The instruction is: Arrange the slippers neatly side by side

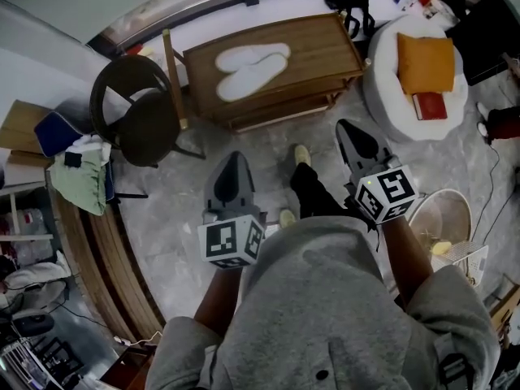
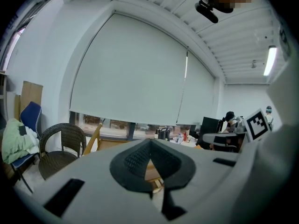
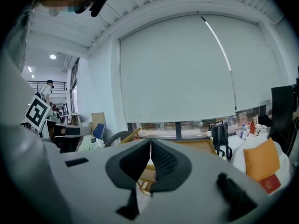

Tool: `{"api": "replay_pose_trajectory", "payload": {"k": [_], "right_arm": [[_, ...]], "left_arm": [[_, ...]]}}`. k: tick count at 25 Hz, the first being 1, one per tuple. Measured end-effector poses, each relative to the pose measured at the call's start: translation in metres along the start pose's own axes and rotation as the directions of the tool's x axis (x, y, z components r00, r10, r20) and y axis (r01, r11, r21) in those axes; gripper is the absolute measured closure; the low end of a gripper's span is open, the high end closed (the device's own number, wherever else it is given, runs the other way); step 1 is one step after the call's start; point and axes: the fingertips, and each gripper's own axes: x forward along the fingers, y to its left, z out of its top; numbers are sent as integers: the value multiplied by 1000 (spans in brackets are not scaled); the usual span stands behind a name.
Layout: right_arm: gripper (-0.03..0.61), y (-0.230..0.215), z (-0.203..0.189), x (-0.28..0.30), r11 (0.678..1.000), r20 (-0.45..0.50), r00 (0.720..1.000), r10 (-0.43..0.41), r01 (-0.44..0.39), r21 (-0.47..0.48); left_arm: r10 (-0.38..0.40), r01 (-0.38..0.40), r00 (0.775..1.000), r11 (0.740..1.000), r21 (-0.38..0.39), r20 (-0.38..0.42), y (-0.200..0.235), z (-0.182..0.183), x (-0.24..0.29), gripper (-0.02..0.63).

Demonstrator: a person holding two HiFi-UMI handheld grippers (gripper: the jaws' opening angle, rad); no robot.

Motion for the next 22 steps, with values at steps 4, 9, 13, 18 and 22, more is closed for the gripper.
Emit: {"api": "replay_pose_trajectory", "payload": {"k": [4, 9, 13, 18, 22], "right_arm": [[551, -15, 0, 14, 1000, -13, 1000, 15, -15, 3], [551, -36, 0, 40, 999, -41, 999, 31, -30, 11], [551, -55, 8, 65, 998, -45, 998, 52, -51, 21], [551, -79, 18, 92, 996, -40, 996, 80, -78, 41], [551, -97, 27, 112, 995, -45, 994, 101, -99, 32]], "left_arm": [[5, -5, 1000, 1000, 7, -10, -1, 1, 24, 598], [27, -27, 999, 1000, 5, -30, 4, 10, 53, 598], [57, -56, 998, 998, 11, -39, 8, 19, 78, 598], [89, -89, 995, 996, 6, -39, 11, 29, 108, 598], [110, -110, 993, 994, 5, -36, 11, 40, 132, 598]]}}
